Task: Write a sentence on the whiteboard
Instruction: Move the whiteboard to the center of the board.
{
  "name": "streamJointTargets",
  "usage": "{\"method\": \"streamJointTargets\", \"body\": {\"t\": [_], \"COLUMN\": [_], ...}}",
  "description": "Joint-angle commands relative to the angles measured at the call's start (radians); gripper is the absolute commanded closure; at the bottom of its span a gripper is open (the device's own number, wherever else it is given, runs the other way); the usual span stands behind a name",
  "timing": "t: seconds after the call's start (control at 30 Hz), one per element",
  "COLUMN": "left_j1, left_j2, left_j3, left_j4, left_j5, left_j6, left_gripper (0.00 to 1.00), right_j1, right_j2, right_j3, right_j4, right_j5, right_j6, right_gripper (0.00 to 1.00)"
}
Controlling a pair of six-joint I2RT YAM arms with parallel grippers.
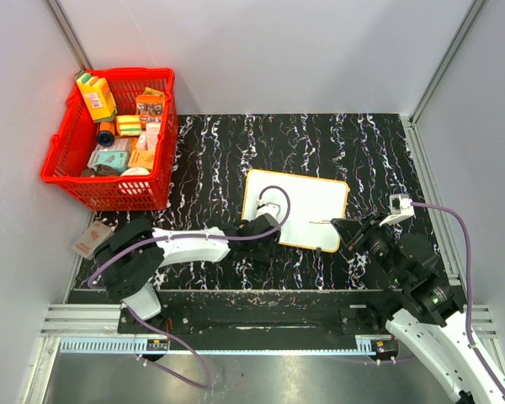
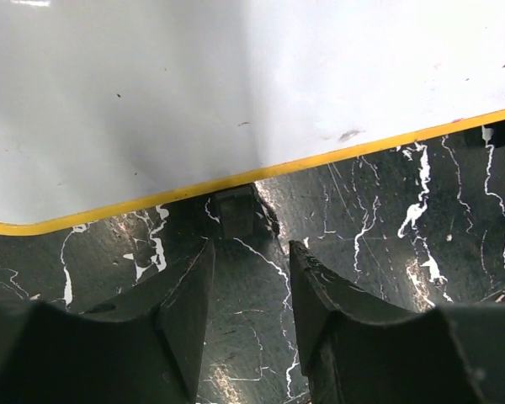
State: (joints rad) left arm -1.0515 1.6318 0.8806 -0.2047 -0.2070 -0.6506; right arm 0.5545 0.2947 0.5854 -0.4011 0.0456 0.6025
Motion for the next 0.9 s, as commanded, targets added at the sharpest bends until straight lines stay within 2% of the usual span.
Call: {"method": "streamJointTargets", "body": {"t": [0.0,0.33,0.6,0.73,0.87], "left_j1": [0.008,0.007,0.005,0.005,0.007], "left_j2": [0.005,0.076,0.011,-0.068,-0.16], "left_j3": [0.046,0.084,0.031,-0.015,-0.043], "left_j4": [0.034,0.085,0.137,0.192,0.163], "left_j5": [-0.003,0.099,0.116,0.178,0.19], "left_j6": [0.032,0.068,0.077,0.112,0.135], "left_gripper": [0.55,0.55,0.54,0.46,0.39], "right_j1": [0.004,0.004,0.004,0.004,0.004], "right_j2": [-0.003,-0.006,-0.005,0.001,-0.003], "right_j3": [0.04,0.039,0.037,0.039,0.04], "right_j4": [0.013,0.013,0.01,0.008,0.008], "right_j5": [0.034,0.037,0.039,0.037,0.036], "right_j6": [-0.012,-0.012,-0.009,-0.01,-0.015], "right_gripper": [1.0,1.0,1.0,1.0,1.0]}}
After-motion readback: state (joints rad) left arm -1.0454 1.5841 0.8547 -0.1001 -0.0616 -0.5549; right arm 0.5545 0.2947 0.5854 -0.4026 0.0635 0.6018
